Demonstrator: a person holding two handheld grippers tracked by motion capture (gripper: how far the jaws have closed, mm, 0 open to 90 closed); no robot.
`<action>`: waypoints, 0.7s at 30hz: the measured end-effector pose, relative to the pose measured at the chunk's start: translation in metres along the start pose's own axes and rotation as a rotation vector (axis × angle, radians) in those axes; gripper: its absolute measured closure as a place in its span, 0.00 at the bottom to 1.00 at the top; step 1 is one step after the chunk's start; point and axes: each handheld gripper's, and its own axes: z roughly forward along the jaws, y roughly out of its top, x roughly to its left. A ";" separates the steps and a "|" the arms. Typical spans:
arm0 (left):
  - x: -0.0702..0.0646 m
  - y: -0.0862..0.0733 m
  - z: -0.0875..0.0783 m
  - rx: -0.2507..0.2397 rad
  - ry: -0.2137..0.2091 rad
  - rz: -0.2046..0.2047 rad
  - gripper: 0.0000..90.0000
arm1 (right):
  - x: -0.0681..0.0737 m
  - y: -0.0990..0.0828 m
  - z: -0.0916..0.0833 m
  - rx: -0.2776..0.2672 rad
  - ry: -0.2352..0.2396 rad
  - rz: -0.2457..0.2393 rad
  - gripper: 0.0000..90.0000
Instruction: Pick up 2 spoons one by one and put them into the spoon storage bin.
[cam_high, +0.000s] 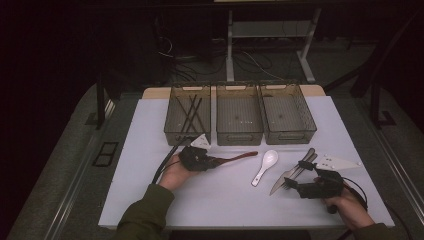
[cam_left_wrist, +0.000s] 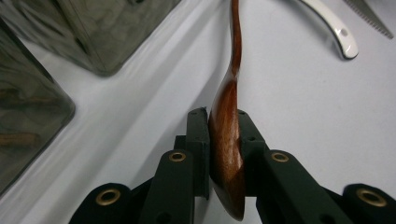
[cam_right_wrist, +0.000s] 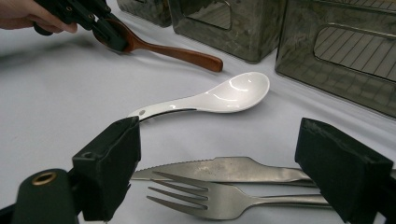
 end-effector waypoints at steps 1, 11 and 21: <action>-0.001 0.001 -0.001 -0.010 0.003 -0.011 0.87 | 0.000 0.000 0.000 0.000 0.000 -0.001 0.16; -0.005 0.011 -0.023 -0.086 0.015 -0.019 0.88 | 0.001 0.000 0.001 0.005 0.002 -0.003 0.16; -0.003 0.022 -0.039 -0.134 0.040 -0.048 0.88 | 0.001 -0.001 0.002 0.007 0.003 -0.005 0.16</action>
